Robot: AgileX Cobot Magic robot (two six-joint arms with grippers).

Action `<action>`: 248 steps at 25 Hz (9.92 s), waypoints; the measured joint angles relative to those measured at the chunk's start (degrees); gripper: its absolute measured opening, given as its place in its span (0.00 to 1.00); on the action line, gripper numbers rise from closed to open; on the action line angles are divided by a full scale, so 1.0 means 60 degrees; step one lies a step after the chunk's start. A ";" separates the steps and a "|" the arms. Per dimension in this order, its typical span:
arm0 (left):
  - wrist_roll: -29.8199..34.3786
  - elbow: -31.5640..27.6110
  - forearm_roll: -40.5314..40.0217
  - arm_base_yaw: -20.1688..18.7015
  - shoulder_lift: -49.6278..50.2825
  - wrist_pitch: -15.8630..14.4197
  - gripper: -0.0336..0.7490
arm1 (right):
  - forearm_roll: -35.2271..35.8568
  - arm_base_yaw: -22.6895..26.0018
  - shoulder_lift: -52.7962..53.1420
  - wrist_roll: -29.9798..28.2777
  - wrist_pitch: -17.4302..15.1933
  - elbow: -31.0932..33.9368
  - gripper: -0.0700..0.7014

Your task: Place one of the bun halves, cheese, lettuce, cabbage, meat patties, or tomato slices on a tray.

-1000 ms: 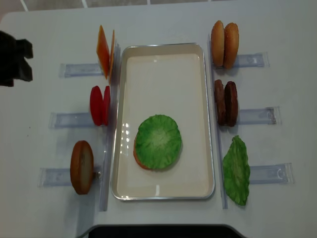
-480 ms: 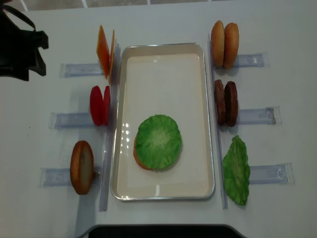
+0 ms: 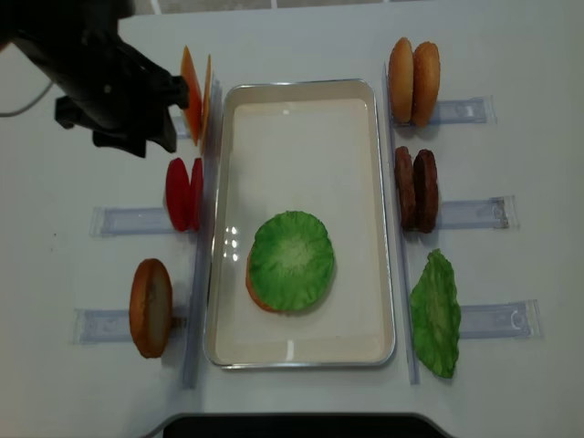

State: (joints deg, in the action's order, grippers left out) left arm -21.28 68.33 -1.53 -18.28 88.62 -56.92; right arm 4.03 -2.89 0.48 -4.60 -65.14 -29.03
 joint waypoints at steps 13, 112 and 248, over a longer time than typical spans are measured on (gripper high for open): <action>-0.0773 0.0019 -0.0385 -0.0950 0.0872 0.0228 0.48 | 0.0000 0.0000 0.0000 0.0000 0.0000 0.0000 0.41; 0.0343 -0.1855 0.1649 -0.2755 -0.1477 0.1069 0.12 | 0.0010 0.0000 0.0000 0.0000 0.0000 0.0000 0.41; 0.7118 -0.0959 0.8218 0.1380 0.1645 0.0023 0.69 | 0.0010 0.0000 0.0000 0.0000 0.0000 0.0000 0.41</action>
State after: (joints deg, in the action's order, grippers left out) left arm 21.43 62.58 47.78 -10.00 98.50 -56.78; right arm 4.09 -2.89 0.48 -4.60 -65.14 -29.03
